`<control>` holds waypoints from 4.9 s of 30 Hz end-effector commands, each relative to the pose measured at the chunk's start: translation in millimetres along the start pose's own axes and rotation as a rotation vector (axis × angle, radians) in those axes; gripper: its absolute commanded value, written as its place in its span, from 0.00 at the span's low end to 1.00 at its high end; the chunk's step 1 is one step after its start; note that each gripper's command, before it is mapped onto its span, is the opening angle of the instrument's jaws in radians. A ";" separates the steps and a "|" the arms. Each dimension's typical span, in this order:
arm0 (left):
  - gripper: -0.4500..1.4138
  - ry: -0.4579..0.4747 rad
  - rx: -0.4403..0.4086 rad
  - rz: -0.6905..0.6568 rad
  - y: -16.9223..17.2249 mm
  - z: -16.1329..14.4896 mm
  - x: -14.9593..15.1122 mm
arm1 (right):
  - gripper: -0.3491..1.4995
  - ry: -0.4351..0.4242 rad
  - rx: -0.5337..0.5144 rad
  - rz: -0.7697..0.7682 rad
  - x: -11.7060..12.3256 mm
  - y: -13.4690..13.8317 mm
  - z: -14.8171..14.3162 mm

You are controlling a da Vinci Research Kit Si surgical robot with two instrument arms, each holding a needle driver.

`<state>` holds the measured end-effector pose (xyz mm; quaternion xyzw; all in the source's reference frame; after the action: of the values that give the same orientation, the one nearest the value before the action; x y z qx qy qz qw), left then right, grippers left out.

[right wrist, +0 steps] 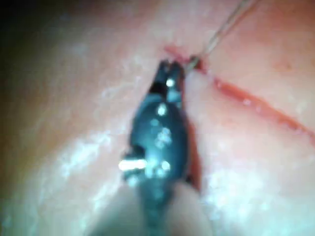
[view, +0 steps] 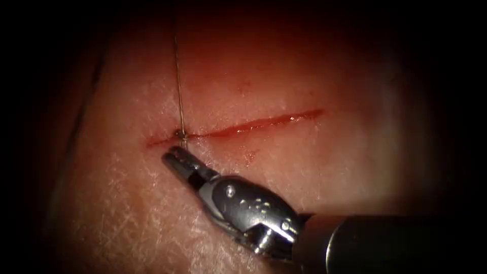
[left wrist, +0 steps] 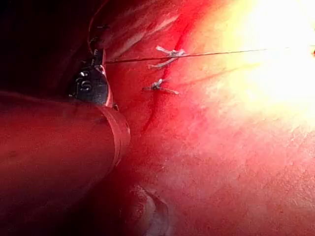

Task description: Wound Closure

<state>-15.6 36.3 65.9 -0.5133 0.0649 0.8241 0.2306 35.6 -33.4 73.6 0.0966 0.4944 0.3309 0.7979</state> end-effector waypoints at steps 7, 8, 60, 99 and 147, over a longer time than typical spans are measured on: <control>0.00 0.003 0.010 0.019 -0.8 1.1 -1.9 | 0.00 -0.049 0.055 -0.076 -1.3 -2.2 0.5; 0.00 0.002 0.011 0.020 -0.9 1.1 -2.0 | 0.00 -0.055 0.058 -0.090 -1.4 -2.5 0.4; 0.00 0.162 -0.183 -0.005 13.8 -10.6 13.1 | 0.77 -0.029 0.062 0.117 11.8 4.3 -8.2; 0.00 0.209 -0.226 0.052 20.0 -15.5 22.0 | 0.87 -0.078 0.020 0.124 6.5 9.0 5.7; 0.00 0.195 -0.227 0.075 19.1 -15.9 20.1 | 0.86 0.016 0.020 0.032 9.6 11.1 1.2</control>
<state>-17.8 20.1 38.1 -0.6074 0.0142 0.7828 0.1347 34.0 -18.4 71.8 0.1057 0.5030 0.3362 0.7892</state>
